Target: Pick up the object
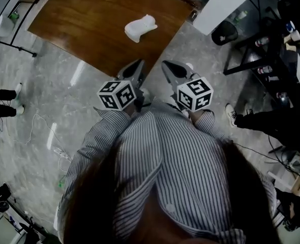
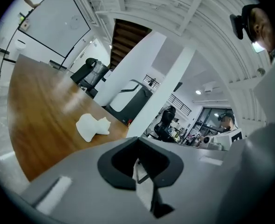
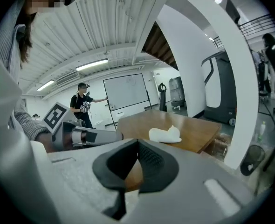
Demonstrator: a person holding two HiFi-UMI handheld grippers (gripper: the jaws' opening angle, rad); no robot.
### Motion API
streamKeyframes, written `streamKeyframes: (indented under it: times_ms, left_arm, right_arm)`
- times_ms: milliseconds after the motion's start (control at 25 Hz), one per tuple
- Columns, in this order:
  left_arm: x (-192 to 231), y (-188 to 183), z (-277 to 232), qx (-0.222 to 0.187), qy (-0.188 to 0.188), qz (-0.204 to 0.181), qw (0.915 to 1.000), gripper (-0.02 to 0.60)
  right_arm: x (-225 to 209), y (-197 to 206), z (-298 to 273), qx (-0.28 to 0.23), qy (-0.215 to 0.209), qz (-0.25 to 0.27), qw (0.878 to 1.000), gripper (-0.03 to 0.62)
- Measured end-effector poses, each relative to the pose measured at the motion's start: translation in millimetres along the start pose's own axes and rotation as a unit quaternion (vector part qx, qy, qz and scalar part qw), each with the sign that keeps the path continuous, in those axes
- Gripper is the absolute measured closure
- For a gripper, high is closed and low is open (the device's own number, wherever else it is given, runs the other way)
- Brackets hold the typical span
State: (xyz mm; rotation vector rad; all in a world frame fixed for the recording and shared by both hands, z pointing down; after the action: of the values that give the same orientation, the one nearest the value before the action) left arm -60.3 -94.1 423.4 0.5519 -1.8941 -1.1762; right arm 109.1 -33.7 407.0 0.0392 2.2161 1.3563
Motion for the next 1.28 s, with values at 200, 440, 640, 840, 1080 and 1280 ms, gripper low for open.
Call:
streamKeyframes:
  times_ms: [200,440,640,840,1080,1280]
  left_arm:
    - [29.8,-3.2,-22.5,0.024,0.012,0.016,0.9995,0.578]
    - [56.8,-8.9,-32.5,0.02,-0.008,0.039,0.999,0.578]
    - [67.2,-17.2,-44.3,0.019,-0.027,0.048,0.9983,0.578]
    - [63.7,-11.1,-57.0,0.033,-0.039,0.058,0.997,0.578]
    - [68.6,4.3,-59.8,0.048,-0.065,0.08,0.9935,0.578]
    - [72.8,17.0,-62.5,0.06,-0.08,0.091,0.9908,0.578]
  right_arm:
    - [-10.6,-10.4,-40.6,0.026,-0.016,0.003,1.0,0.591]
    - [-28.5,-22.2,-71.8,0.045,-0.036,-0.025,0.998,0.589]
    - [-49.6,-32.0,-94.8,0.079,-0.027,-0.05,0.995,0.561]
    - [-72.4,-36.9,-108.2,0.108,-0.027,-0.1,0.989,0.551]
    - [-91.5,-38.9,-136.4,0.136,-0.025,-0.079,0.987,0.496]
    - [-90.1,-33.9,-166.2,0.185,-0.062,0.157,0.968,0.465]
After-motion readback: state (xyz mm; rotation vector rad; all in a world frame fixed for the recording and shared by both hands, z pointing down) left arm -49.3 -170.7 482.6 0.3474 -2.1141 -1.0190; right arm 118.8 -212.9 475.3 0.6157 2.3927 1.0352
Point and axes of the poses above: the fingertips, and each gripper's own axes: z backward along the fingers, x to its left, y out of its underside, the point moved 8 cm from there along z, backward along the fingers, and after that the axes turned 11 degrees about -z, right-handed, at the moved point
